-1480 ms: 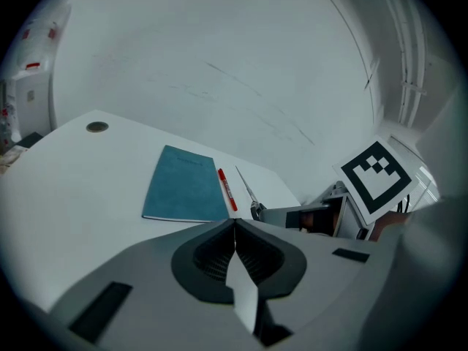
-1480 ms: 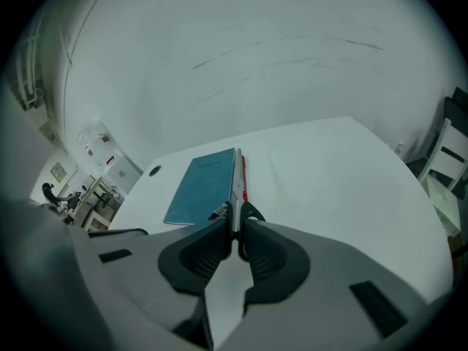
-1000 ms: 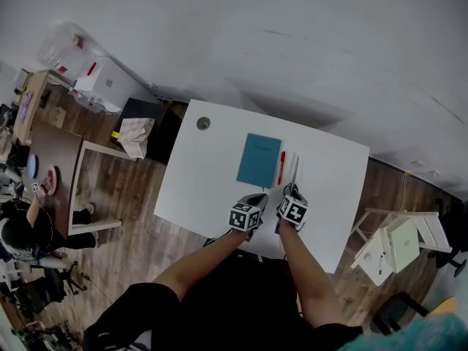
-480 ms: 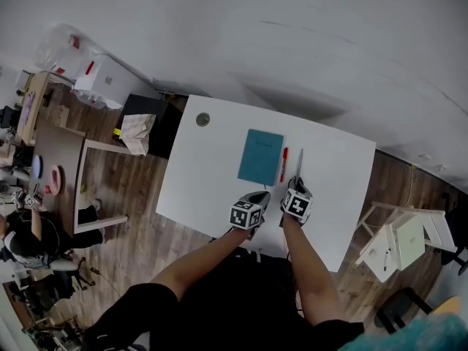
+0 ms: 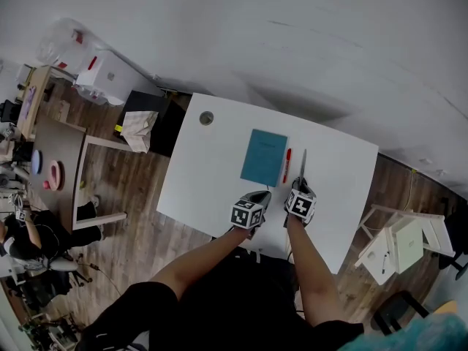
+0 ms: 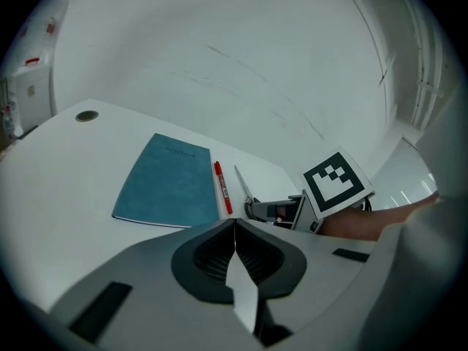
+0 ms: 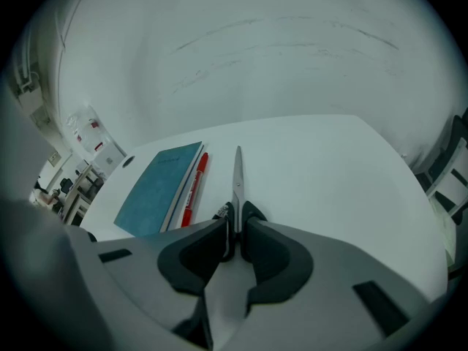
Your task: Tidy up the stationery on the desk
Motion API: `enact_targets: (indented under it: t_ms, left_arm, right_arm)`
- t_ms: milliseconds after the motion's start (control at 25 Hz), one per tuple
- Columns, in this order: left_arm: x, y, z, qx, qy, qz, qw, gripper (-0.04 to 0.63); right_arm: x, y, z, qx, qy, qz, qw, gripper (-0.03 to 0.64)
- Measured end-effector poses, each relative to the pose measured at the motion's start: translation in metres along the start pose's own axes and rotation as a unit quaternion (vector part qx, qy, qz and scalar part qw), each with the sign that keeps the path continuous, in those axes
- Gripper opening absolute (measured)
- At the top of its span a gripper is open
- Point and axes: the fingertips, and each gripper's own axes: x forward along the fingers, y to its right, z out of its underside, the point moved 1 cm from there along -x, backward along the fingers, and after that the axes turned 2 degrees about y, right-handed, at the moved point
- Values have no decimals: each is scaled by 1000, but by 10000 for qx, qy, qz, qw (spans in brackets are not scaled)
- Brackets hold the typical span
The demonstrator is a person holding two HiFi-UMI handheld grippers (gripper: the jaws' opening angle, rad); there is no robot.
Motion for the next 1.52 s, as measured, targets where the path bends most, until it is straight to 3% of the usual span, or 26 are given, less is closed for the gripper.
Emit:
enact_targets:
  t_ms: [400,640,800,960,1160,1280,1400,1520]
  left_arm:
    - [-14,-3,1,16,131,-17,9999,14]
    - [-44,3,12,358,140,315,9988,14]
    - [-92,0,17,1095,160,590,9921,14]
    - [-149,-9,19,1733,361,731,9815,14]
    - [-219,-23,39,1531,515,970,9821,12]
    - [-252,-22,55,1717,612,1105,9770,12]
    - [-285,-8,64,1978,914,1203,9685,12]
    - [-313,2,69,1748,1248,1176,9696,12]
  right_arm:
    - [-18,-10,-5,105,254,-135,9995,114]
    - [-64,-39,-2,116,777,-219,9967,114]
    - [-111,-81,8,-42,1365,-203,9904,112]
    - [-161,-132,38,-149,1618,-262,9864,93]
    - [-222,-197,91,-87,1831,-385,9823,48]
    - [-251,-235,114,-99,1841,-609,9810,40]
    - [-281,-273,128,-362,1943,-943,9757,37]
    - [-309,-297,134,-639,2145,-1101,9684,37]
